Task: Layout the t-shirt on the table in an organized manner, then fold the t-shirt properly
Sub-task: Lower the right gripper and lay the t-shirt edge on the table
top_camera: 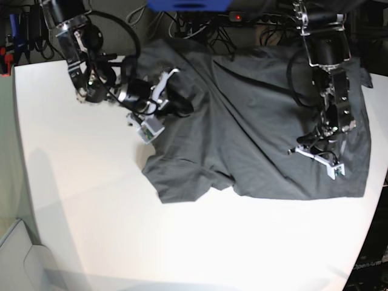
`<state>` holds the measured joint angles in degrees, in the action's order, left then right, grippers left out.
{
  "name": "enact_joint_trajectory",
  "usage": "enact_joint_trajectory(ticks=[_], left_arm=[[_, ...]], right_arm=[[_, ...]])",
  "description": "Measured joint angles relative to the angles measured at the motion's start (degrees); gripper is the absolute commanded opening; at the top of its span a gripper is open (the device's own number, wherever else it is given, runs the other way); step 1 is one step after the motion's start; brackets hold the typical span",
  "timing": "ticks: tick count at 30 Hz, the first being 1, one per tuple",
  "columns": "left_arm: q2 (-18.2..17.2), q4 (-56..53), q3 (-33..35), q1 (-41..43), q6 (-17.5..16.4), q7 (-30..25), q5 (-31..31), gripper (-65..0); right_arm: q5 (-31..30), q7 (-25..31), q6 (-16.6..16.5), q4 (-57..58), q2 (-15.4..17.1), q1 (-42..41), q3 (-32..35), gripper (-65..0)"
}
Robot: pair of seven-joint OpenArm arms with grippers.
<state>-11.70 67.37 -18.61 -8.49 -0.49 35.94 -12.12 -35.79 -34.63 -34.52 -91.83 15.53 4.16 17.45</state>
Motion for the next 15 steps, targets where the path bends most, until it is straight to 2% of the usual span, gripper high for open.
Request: enact_joint_trajectory(ticks=[3,6,9,13,15], left_arm=[[-0.9,0.42,-0.15,1.42,-0.04,-1.18,-0.33,-64.9],[-1.99,0.55,-0.22,2.67,-0.42,-1.68,-0.72,-64.9],[-1.95,0.55,-0.28,2.8,-0.15,-1.97,-0.28,-64.9],[-2.1,0.92,-0.31,3.69,-0.2,-2.84,-0.57,-64.9],[-2.1,0.94,-0.31,3.65,-0.15,-2.56,-0.5,-64.9]], right_arm=[[0.04,-2.91,0.02,2.62,-0.09,-4.7,-4.52,-59.8],[0.31,-6.93,-0.07,7.72,0.2,-12.79,-5.7,-58.2],[-0.44,-6.86,-0.33,16.2,-0.42,-21.79,-5.53,-50.2],[0.42,-7.39,-0.13,29.86,-3.87,-31.45,-5.33,-37.0],[0.13,-6.16,-0.35,36.26,-5.35,-35.89,-5.01,-33.9]])
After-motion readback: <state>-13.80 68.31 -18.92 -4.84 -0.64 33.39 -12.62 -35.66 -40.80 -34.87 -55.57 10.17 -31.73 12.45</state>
